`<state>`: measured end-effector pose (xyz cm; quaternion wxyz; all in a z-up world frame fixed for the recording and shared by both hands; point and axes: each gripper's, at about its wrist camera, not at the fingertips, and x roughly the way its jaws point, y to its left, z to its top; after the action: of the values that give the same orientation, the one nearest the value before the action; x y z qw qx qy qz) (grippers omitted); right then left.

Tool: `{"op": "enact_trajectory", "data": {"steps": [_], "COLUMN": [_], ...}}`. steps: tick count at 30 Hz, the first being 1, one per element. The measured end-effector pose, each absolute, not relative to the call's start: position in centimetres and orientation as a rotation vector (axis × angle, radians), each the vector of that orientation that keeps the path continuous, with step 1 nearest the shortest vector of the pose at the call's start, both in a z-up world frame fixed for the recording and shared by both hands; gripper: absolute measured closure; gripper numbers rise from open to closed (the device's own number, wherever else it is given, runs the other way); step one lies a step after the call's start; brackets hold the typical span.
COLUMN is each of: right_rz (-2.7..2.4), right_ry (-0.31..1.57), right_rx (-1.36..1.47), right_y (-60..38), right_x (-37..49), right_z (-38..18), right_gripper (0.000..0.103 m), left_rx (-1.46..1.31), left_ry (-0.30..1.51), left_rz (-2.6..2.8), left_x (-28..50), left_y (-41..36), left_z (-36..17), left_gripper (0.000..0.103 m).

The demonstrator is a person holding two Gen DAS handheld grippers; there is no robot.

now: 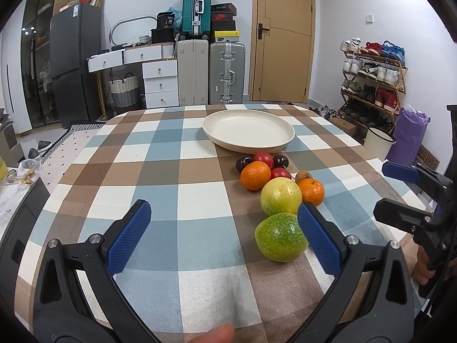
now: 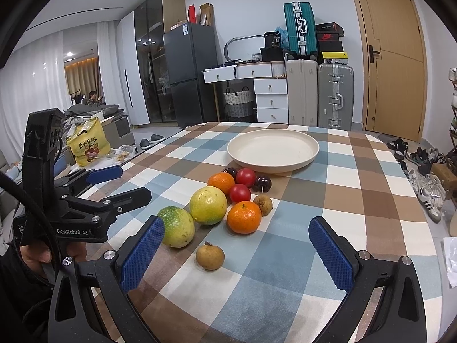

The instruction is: Organize fruits

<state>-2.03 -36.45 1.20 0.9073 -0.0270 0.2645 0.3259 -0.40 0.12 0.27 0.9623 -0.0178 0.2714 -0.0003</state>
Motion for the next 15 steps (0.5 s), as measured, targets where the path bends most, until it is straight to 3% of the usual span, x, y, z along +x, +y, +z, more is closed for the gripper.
{"op": "enact_trajectory", "data": {"steps": [15], "right_rz": [0.65], "right_ry": [0.585], "right_rx": [-0.055], "right_y": [-36.36], "right_x": [-1.65], "right_z": [1.36], "right_gripper": [0.0], "left_rx": [-0.038], "left_ry": [0.557], "left_rz": [0.003], "left_x": [-0.26], "left_y": [0.36], "left_z": [0.23], "left_gripper": [0.001]}}
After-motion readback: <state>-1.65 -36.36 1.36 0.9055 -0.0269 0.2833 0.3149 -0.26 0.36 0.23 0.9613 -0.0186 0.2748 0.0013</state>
